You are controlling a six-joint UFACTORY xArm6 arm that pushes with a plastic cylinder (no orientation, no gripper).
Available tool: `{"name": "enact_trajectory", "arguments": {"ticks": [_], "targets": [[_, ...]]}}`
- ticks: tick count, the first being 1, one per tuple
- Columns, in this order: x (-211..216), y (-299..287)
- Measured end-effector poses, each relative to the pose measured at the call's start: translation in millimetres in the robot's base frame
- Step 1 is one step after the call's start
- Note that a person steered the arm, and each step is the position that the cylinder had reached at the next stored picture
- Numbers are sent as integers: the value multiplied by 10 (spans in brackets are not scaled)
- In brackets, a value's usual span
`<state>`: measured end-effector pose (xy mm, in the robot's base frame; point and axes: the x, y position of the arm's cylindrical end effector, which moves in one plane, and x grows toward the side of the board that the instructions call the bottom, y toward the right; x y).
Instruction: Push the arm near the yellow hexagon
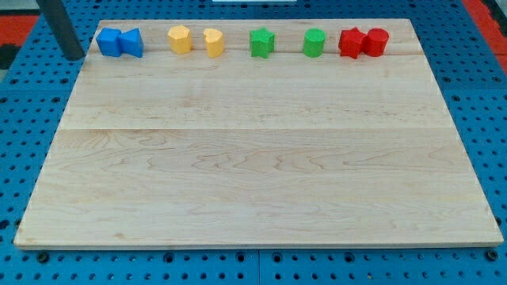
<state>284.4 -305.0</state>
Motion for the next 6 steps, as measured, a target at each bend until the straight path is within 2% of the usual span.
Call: {"name": "enact_trajectory", "arguments": {"ticks": [1,2,3,5,6], "targets": [[-125,3],[-640,34],[-875,267],[-892,1501],[-848,1598]]}}
